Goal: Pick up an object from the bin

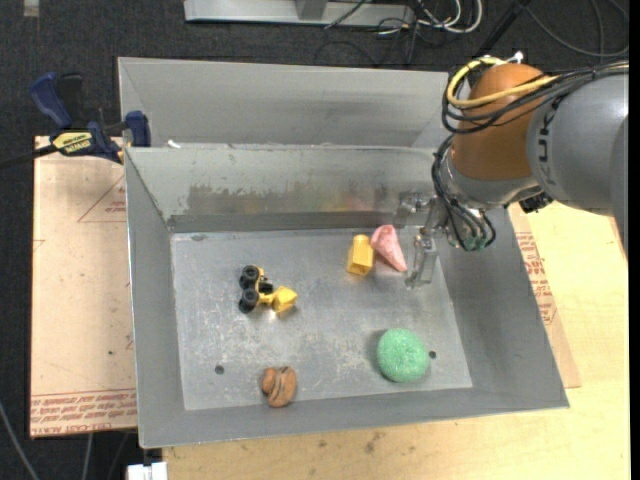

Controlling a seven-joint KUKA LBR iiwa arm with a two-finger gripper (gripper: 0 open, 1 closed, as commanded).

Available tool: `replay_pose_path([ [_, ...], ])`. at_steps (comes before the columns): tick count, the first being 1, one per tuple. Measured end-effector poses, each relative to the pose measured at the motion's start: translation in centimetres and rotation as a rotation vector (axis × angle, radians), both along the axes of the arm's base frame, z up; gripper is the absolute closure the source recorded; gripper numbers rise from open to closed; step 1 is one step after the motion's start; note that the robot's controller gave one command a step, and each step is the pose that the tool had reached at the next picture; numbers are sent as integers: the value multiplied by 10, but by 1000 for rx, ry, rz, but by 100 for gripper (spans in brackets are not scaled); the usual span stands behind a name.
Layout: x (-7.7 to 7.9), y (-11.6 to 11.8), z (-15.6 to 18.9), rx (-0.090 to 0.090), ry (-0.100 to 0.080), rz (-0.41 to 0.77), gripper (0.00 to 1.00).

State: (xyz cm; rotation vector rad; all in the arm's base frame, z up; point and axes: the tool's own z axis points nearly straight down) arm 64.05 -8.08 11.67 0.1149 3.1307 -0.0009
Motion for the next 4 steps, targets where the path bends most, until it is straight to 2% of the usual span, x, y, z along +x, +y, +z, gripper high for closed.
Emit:
replay_pose_path([
  [1,-6,11,-30,3,7,64,0],
  [2,7,33,-39,-2,3,226,0],
  [3,11,56,-39,2,5,197,0],
  [4,14,74,-43,1,4,46,0],
])
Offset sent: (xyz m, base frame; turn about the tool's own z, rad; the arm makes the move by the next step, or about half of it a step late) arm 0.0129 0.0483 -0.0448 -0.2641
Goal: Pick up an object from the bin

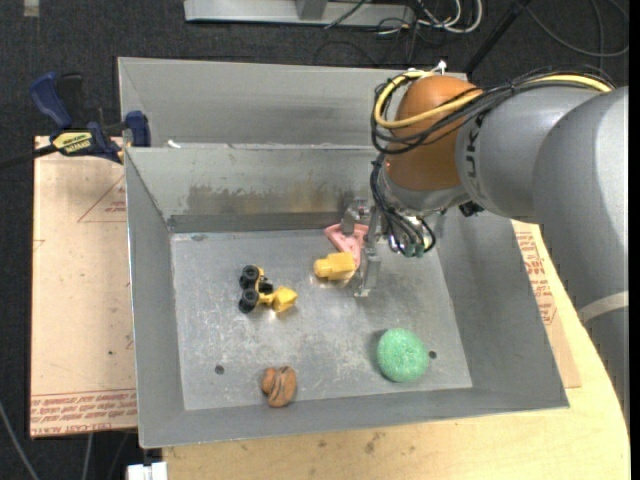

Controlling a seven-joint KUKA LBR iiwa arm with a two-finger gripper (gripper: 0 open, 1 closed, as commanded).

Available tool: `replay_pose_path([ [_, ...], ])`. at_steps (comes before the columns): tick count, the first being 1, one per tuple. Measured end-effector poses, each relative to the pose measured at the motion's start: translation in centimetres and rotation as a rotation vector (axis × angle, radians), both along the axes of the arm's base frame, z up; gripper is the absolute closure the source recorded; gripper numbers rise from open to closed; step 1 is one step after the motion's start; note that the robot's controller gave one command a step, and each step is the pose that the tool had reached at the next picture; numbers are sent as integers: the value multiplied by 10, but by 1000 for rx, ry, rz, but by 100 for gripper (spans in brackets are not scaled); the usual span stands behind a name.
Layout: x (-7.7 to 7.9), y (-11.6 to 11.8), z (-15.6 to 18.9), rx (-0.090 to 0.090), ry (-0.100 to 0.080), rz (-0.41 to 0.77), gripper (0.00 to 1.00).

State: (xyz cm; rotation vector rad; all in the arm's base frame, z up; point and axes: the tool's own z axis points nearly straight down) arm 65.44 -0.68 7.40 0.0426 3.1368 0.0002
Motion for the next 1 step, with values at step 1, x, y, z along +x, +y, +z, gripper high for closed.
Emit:
replay_pose_path([
  [1,2,11,3,6,-10,-103,100],
])
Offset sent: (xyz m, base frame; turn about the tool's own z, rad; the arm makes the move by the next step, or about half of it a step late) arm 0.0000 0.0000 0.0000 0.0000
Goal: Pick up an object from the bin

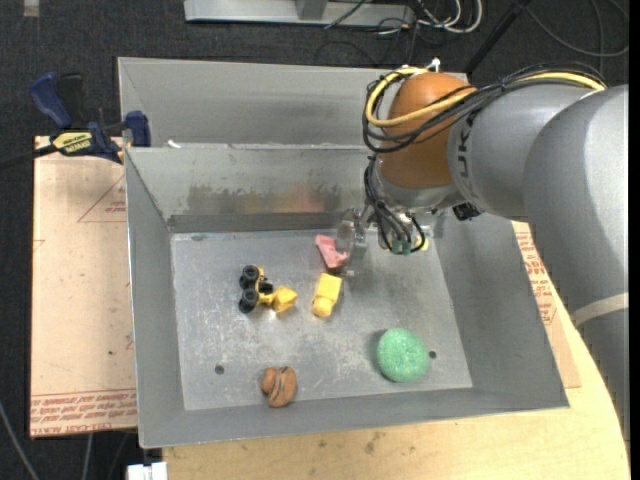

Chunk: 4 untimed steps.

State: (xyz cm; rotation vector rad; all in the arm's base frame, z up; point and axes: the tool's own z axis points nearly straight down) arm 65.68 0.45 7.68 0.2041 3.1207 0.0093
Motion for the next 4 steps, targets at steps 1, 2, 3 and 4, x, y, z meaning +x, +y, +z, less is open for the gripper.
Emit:
replay_pose_path([
  [1,0,-5,0,0,0,-28,100],
  [2,-12,-1,42,-4,17,-19,100],
  [3,-7,1,66,-4,0,-9,100],
  [4,-13,28,206,-4,5,16,100],
])
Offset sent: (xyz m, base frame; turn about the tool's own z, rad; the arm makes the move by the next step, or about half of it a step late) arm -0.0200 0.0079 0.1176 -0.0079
